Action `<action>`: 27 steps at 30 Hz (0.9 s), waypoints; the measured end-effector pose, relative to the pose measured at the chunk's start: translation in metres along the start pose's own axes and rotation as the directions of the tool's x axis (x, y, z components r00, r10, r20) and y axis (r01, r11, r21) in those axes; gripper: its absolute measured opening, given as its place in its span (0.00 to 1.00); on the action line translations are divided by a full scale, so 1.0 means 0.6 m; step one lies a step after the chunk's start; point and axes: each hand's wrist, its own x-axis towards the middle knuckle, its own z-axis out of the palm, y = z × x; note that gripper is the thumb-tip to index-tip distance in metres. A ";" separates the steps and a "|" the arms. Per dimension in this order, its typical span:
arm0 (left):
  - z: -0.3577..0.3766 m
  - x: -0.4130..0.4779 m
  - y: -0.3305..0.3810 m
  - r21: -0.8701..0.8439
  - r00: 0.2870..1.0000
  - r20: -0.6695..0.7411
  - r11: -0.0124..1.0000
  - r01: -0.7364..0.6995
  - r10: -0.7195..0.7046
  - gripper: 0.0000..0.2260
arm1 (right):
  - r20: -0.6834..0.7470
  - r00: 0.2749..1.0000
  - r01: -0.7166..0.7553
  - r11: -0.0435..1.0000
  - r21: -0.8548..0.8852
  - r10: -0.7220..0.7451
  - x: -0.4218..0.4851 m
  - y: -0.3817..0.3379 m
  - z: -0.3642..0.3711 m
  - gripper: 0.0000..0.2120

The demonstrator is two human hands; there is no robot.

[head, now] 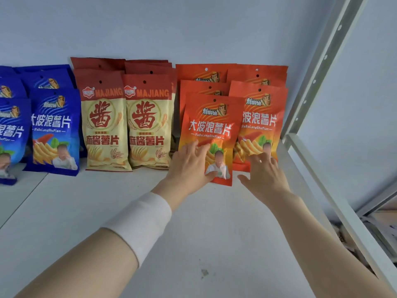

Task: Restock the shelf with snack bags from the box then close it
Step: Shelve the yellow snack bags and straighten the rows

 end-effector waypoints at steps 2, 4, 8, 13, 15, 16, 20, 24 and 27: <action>0.022 0.018 0.003 -0.040 0.998 -0.028 0.998 0.053 -0.054 0.36 | -0.072 0.997 -0.033 0.998 0.061 0.037 0.008 0.011 0.012 0.31; 0.045 0.038 0.005 -0.028 0.994 -0.024 0.994 0.102 -0.103 0.40 | -0.130 0.989 -0.052 0.990 0.133 0.070 0.021 0.024 0.023 0.34; 0.081 0.077 0.012 -0.007 0.990 -0.097 0.995 0.099 -0.099 0.43 | -0.204 0.964 -0.112 0.956 0.271 0.171 0.067 0.048 0.046 0.41; 0.124 0.105 0.014 0.052 0.964 -0.254 0.995 0.090 -0.074 0.41 | -0.247 0.956 -0.055 0.920 0.387 0.161 0.114 0.066 0.088 0.51; 0.136 0.111 0.007 0.034 0.946 -0.315 0.995 0.097 -0.081 0.40 | -0.282 0.950 -0.005 0.908 0.419 0.135 0.131 0.070 0.100 0.52; 0.141 0.115 0.003 0.024 0.934 -0.348 0.995 0.102 -0.087 0.40 | -0.305 0.944 0.021 0.899 0.438 0.127 0.139 0.071 0.105 0.52; 0.152 0.152 -0.003 0.012 0.883 -0.454 0.990 0.141 -0.120 0.40 | -0.443 0.892 0.151 0.862 0.484 0.093 0.168 0.078 0.118 0.49; 0.157 0.194 -0.009 -0.018 0.809 -0.558 0.977 0.211 -0.185 0.40 | -0.510 0.855 0.220 0.829 0.515 0.090 0.203 0.084 0.124 0.53; 0.161 0.214 -0.014 -0.009 0.788 -0.590 0.977 0.211 -0.175 0.39 | -0.490 0.867 0.244 0.782 0.573 0.088 0.226 0.079 0.128 0.57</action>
